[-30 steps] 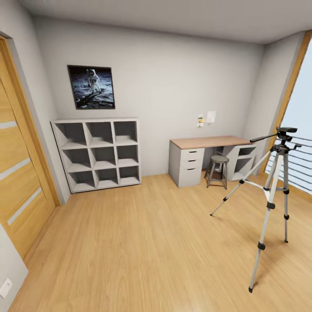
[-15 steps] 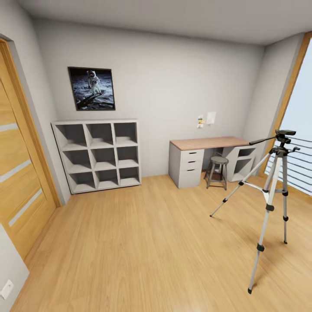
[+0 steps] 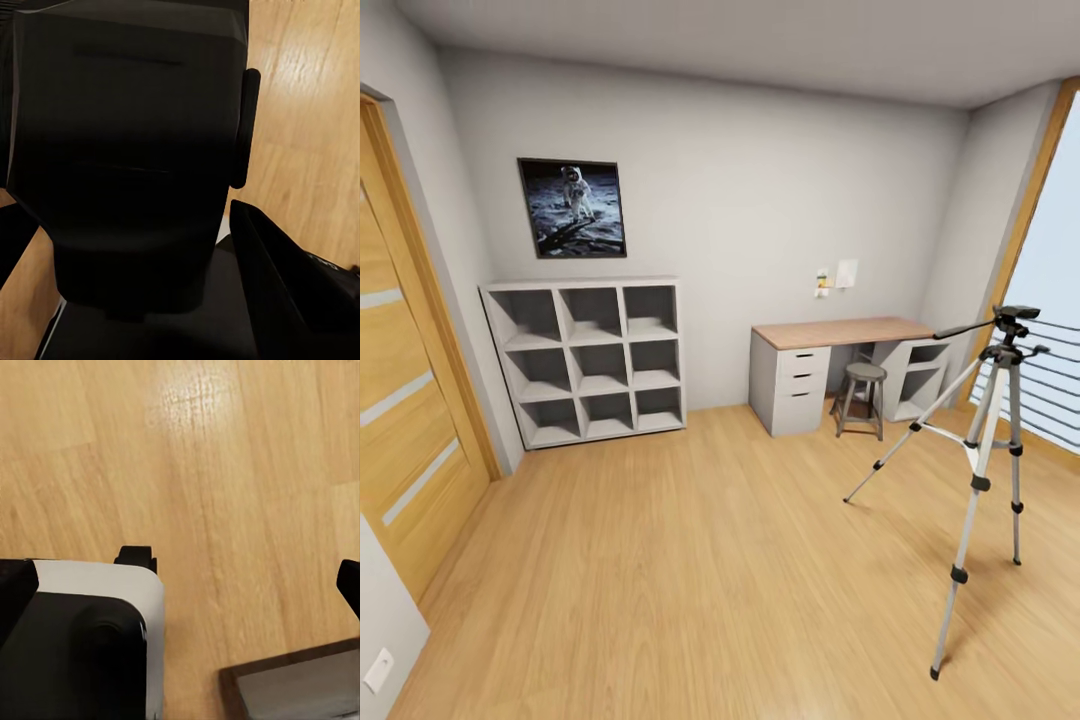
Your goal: Attach the digital camera to the camera tripod in the bedroom.
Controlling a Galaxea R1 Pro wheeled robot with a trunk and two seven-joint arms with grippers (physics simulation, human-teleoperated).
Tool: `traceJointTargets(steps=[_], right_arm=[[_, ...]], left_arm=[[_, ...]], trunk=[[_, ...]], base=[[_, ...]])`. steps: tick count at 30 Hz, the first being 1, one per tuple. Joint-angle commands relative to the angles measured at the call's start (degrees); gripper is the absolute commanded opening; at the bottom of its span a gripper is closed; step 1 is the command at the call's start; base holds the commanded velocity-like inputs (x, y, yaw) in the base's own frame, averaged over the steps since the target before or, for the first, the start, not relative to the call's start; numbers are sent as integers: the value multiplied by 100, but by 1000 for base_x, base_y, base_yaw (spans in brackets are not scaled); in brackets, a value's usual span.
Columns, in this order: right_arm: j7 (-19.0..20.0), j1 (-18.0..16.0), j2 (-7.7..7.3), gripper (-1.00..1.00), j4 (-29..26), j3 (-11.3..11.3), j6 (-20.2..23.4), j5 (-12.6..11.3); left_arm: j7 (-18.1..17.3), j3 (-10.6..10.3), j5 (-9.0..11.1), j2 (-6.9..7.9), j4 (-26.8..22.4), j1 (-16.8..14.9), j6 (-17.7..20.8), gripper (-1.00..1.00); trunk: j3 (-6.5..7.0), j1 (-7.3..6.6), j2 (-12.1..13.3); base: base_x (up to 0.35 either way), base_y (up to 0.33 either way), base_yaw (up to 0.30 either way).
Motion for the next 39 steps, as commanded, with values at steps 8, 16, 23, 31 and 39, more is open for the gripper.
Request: traceJointTargets(steps=[8,16,23,31,39], right_arm=[[11,-7,5,100,25,-50,-22,56],[11,-7,6,100,26,-50,-23,55],[11,14,6,100,27,-50,-26,56],[11,122,13,100,27,-50,-21,56],[11,175,14,100,27,-50,-28,56]], left_arm=[[14,-50,28,-1,0,-6,-9,-100],[14,-50,28,-1,0,-3,-9,-100],[14,-50,28,-1,0,-3,-9,-100],[14,-50,28,-1,0,-3,-9,-100],[14,-50,28,-1,0,-3,-9,-100]], trunk=[[137,-176,317],[281,-352,638],[406,-506,919],[550,-681,1240],[694,-857,1561]], base=[[0,0,0],[0,0,0],[0,0,0],[0,0,0],[0,0,0]])
